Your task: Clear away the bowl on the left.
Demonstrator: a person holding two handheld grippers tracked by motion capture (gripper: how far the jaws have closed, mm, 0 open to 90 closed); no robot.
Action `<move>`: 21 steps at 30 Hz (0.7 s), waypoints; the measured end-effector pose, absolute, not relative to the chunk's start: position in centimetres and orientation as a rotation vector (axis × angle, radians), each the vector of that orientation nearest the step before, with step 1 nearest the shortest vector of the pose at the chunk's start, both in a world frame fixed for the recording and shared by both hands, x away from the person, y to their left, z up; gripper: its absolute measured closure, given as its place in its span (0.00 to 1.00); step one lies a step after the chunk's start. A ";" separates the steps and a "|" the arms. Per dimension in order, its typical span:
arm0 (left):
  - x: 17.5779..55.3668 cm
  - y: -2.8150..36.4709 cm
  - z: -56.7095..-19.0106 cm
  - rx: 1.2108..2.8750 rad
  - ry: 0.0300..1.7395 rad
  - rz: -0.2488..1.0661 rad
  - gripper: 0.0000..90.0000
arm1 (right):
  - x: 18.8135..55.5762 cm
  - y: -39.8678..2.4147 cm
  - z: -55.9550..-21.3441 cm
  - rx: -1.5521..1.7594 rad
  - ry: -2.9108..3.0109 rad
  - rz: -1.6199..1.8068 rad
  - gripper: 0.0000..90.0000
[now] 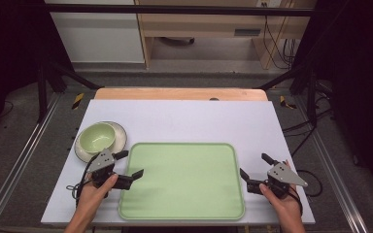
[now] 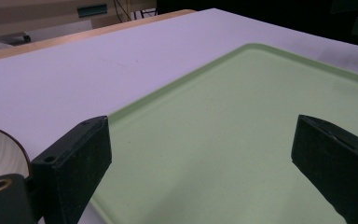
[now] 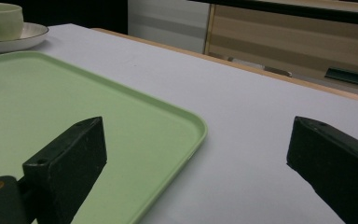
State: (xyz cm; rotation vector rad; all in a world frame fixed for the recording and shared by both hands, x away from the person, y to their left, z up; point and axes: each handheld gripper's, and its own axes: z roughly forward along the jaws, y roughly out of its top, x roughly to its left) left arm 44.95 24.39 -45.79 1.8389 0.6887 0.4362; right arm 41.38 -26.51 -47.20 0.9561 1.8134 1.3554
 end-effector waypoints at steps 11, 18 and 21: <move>44.8 23.9 -45.6 1.876 0.664 0.434 0.05 | 41.4 -26.5 -47.2 0.960 1.815 1.350 0.06; 44.9 24.3 -44.9 1.858 0.676 0.446 0.05 | 41.4 -26.5 -47.1 0.957 1.811 1.346 0.05; 44.9 24.5 -44.4 1.847 0.672 0.452 0.05 | 41.4 -26.5 -47.1 0.957 1.812 1.344 0.05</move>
